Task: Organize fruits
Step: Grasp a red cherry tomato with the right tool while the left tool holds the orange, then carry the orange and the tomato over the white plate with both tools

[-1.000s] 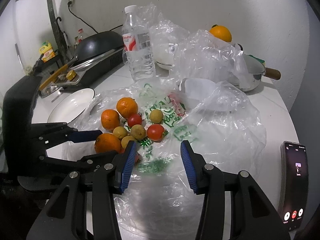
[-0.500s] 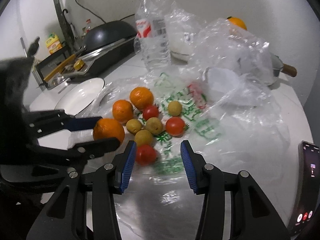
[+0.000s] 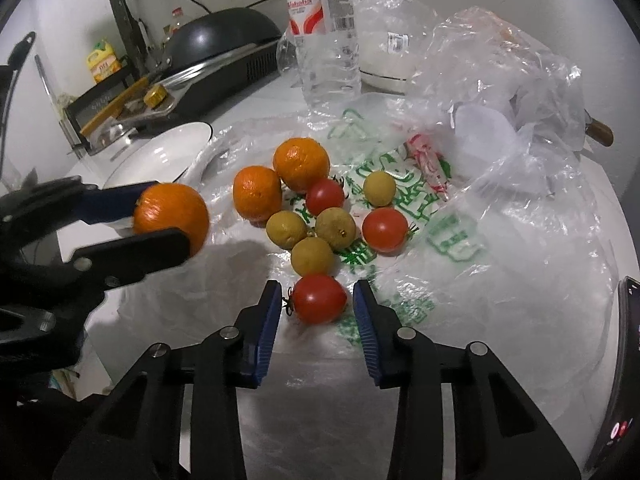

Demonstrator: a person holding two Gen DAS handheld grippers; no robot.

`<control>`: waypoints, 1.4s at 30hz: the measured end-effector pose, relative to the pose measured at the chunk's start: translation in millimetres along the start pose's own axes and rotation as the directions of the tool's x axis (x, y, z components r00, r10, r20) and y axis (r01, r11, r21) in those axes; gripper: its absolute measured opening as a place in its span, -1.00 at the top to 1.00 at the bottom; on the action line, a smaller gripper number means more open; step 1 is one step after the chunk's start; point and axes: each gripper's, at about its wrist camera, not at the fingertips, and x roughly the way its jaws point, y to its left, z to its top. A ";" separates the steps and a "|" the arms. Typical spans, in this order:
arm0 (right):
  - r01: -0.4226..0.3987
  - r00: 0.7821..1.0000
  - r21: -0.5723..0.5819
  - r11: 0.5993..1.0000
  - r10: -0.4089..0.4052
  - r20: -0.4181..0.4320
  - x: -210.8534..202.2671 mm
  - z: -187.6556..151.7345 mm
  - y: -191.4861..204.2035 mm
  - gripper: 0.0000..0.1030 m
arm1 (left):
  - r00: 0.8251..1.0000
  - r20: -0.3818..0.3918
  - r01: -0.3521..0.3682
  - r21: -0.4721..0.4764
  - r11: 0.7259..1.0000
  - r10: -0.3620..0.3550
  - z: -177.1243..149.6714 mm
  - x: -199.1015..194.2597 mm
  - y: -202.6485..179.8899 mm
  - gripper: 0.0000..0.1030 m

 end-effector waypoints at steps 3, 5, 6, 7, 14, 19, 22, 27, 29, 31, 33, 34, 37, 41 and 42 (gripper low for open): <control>0.019 1.000 -0.016 1.000 -0.019 -0.010 2.8 0.6 4.1 0.37 | 1.000 0.010 -0.003 0.001 1.000 0.003 -2.3 -5.6 2.5 0.12; 0.037 0.999 -0.036 0.999 -0.037 -0.010 4.3 1.6 9.2 0.38 | 1.000 0.020 -0.006 0.004 1.000 0.006 -3.1 -9.7 3.6 0.12; 0.042 0.999 -0.038 0.998 -0.042 -0.011 4.1 1.9 10.0 0.39 | 1.000 0.024 -0.004 0.001 1.000 0.004 -3.3 -11.3 4.7 0.12; 0.046 0.999 -0.040 0.998 -0.046 -0.012 3.7 2.3 10.8 0.39 | 1.000 0.029 -0.003 0.000 1.000 0.003 -3.2 -13.3 5.8 0.12; 0.091 0.996 -0.039 0.995 -0.090 0.027 -14.7 10.9 17.8 0.39 | 0.997 0.072 -0.006 0.005 1.000 0.006 -4.5 -30.9 15.1 0.12; 0.111 0.992 -0.044 0.993 -0.108 0.071 -32.3 20.8 30.4 0.39 | 0.995 0.102 -0.012 0.000 1.000 0.012 -6.5 -43.6 28.3 0.12; 0.105 0.990 -0.046 0.993 -0.100 0.103 -40.2 28.9 42.4 0.39 | 0.993 0.118 -0.018 -0.006 1.000 0.019 -10.2 -50.5 38.7 0.12; 0.080 0.990 -0.067 0.995 -0.072 0.121 -39.4 39.7 63.6 0.39 | 0.990 0.137 -0.037 -0.015 0.999 0.039 -17.9 -59.9 59.8 0.12; 0.076 0.990 -0.083 0.994 -0.066 0.125 -36.9 44.7 75.8 0.39 | 0.988 0.145 -0.048 -0.017 0.999 0.049 -21.2 -62.9 67.7 0.12; 0.072 0.990 -0.096 0.993 -0.059 0.126 -33.1 50.2 87.6 0.39 | 0.987 0.153 -0.055 -0.026 0.998 0.058 -25.6 -66.3 80.1 0.12; 0.067 0.990 -0.103 0.992 -0.053 0.129 -29.9 53.5 96.5 0.39 | 0.986 0.155 -0.057 -0.040 0.998 0.063 -28.6 -68.1 91.1 0.12; 0.064 0.990 -0.106 0.992 -0.050 0.129 -27.4 55.9 101.9 0.39 | 0.986 0.156 -0.058 -0.047 0.997 0.065 -30.3 -69.4 97.6 0.12; 0.050 0.991 -0.110 0.993 -0.036 0.131 -20.2 63.0 115.2 0.39 | 0.984 0.160 -0.066 -0.057 0.996 0.074 -34.9 -71.8 112.7 0.12; 0.035 0.992 -0.121 0.992 -0.020 0.126 -7.3 73.7 133.5 0.39 | 0.983 0.158 -0.082 -0.070 0.994 0.092 -40.5 -72.2 132.0 0.12; 0.034 0.992 -0.124 0.992 -0.018 0.126 -5.2 75.6 136.2 0.39 | 0.983 0.158 -0.086 -0.072 0.994 0.097 -41.6 -71.8 135.5 0.12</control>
